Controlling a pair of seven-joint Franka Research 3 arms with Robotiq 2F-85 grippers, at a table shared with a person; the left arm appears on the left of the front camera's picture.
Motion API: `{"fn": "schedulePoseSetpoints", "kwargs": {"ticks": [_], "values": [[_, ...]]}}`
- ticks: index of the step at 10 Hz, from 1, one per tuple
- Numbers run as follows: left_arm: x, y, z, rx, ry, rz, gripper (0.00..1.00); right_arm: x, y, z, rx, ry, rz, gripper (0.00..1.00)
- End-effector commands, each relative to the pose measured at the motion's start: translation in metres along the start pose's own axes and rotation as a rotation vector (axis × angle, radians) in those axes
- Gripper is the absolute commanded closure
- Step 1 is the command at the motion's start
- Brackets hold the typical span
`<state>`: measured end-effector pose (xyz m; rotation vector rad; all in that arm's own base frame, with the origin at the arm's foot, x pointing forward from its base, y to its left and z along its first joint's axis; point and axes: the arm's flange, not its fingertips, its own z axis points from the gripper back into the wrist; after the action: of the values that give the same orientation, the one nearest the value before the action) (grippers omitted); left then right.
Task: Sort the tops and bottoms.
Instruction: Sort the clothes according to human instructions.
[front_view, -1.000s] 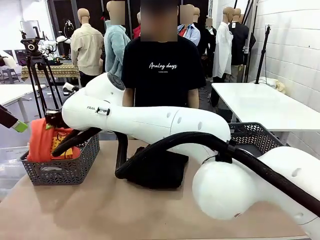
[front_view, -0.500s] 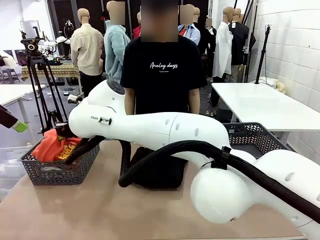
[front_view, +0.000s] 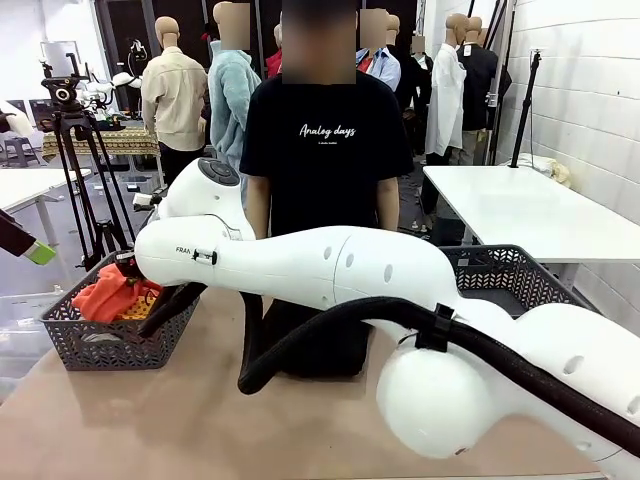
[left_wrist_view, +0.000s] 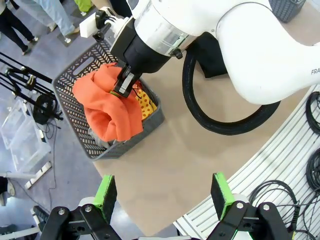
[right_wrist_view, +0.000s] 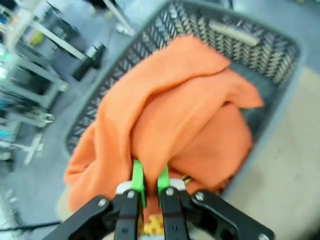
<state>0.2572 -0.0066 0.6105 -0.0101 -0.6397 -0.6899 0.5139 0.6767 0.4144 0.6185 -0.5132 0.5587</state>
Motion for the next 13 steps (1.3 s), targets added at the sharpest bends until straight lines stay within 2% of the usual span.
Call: {"fn": "schedulePoseSetpoints", "kwargs": {"ticks": [1,5,6,10,11,12,13], "values": [[0.000,0.000,0.000,0.001,0.001,0.000,0.02,0.074,0.024,-0.053,-0.031,-0.007,-0.021,0.85],[0.000,0.000,0.000,0.001,0.001,0.000,0.02,0.085,0.029,-0.037,-0.028,-0.065,-0.009,0.07],[0.000,0.000,0.000,0.001,0.001,0.000,0.02,0.090,0.030,-0.030,-0.025,-0.084,-0.007,0.00],[0.000,0.000,0.000,0.001,0.001,0.000,0.02,0.108,0.043,0.004,-0.020,-0.116,-0.004,0.00],[0.000,0.000,0.000,0.001,0.001,0.000,0.02,0.113,0.043,0.011,-0.025,-0.094,-0.011,0.00],[0.000,0.000,0.000,0.001,0.001,0.000,0.02,0.035,0.017,0.050,0.015,-0.111,0.009,0.00],[0.000,0.000,0.000,0.001,0.001,0.000,0.02,0.035,0.017,0.050,0.015,-0.111,0.009,0.00]]}}
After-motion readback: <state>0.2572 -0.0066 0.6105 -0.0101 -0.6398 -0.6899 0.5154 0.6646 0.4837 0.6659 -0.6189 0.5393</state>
